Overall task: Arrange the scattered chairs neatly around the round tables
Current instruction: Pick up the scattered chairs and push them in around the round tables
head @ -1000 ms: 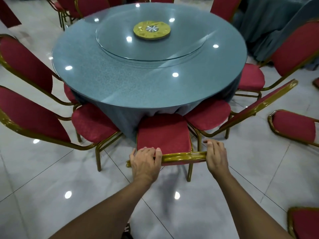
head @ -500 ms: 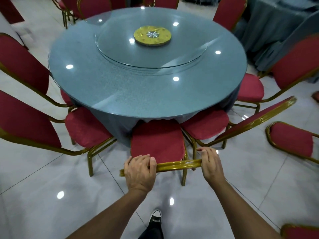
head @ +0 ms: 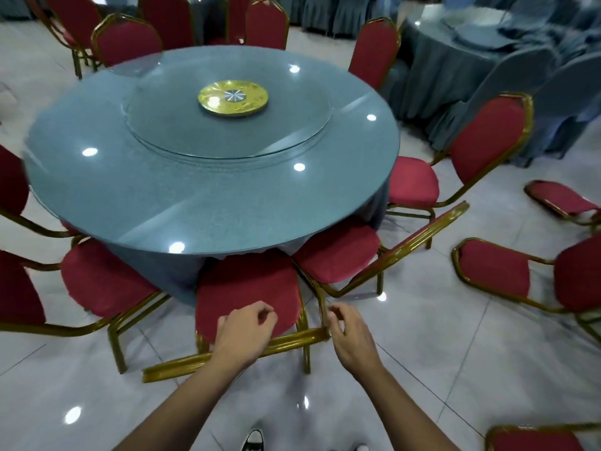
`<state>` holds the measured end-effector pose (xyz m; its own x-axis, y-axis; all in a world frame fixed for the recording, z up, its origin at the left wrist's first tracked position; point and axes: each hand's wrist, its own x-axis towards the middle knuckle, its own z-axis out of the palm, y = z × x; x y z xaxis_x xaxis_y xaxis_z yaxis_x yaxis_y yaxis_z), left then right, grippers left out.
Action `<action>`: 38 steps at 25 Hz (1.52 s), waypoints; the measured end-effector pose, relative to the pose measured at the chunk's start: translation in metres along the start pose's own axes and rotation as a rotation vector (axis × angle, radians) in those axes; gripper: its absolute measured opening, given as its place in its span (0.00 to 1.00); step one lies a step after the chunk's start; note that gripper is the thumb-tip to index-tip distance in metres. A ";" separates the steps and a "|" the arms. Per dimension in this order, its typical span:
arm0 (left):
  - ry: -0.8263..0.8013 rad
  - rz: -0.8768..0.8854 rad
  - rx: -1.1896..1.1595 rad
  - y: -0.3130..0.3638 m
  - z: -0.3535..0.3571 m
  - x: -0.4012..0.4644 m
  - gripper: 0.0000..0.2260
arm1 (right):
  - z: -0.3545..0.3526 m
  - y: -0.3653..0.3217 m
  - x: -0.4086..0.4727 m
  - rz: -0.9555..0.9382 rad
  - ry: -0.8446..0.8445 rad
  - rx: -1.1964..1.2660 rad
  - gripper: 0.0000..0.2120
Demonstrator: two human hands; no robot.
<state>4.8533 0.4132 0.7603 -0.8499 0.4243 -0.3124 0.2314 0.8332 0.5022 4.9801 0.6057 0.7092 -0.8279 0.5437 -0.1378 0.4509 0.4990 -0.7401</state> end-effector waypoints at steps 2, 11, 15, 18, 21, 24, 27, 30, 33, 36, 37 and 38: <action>-0.007 0.061 -0.060 0.045 0.018 0.008 0.09 | -0.040 0.030 0.017 0.046 0.057 0.019 0.07; -0.024 0.218 -0.211 0.244 0.125 0.037 0.19 | -0.236 0.157 0.100 0.088 0.138 0.029 0.12; -0.023 0.215 -0.124 0.293 0.157 0.070 0.26 | -0.295 0.177 0.155 0.044 0.175 -0.027 0.18; -0.050 0.173 -0.027 0.313 0.177 0.104 0.27 | -0.324 0.186 0.214 0.003 0.224 -0.120 0.22; 0.031 0.130 0.001 0.334 0.198 0.141 0.24 | -0.335 0.203 0.274 -0.012 0.166 -0.236 0.24; 0.150 0.032 0.054 0.361 0.221 0.160 0.25 | -0.329 0.216 0.308 -0.186 0.099 -0.352 0.20; 0.162 -0.050 -0.001 0.403 0.251 0.169 0.25 | -0.340 0.248 0.344 -0.246 0.099 -0.425 0.25; 0.149 -0.093 -0.048 0.448 0.271 0.187 0.24 | -0.370 0.266 0.379 -0.229 0.058 -0.393 0.23; 0.149 -0.132 -0.068 0.478 0.275 0.209 0.24 | -0.393 0.271 0.422 -0.234 -0.081 -0.352 0.24; 0.188 -0.186 -0.062 0.494 0.275 0.237 0.26 | -0.402 0.269 0.462 -0.210 -0.094 -0.348 0.27; 0.198 -0.204 -0.056 0.499 0.273 0.243 0.26 | -0.406 0.267 0.472 -0.232 -0.140 -0.378 0.27; 0.209 -0.226 -0.049 0.504 0.272 0.248 0.27 | -0.413 0.266 0.481 -0.265 -0.212 -0.431 0.28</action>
<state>4.8882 1.0348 0.7171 -0.9572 0.1444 -0.2508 0.0069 0.8779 0.4788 4.8399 1.2785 0.7179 -0.9608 0.2358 -0.1457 0.2763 0.8562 -0.4365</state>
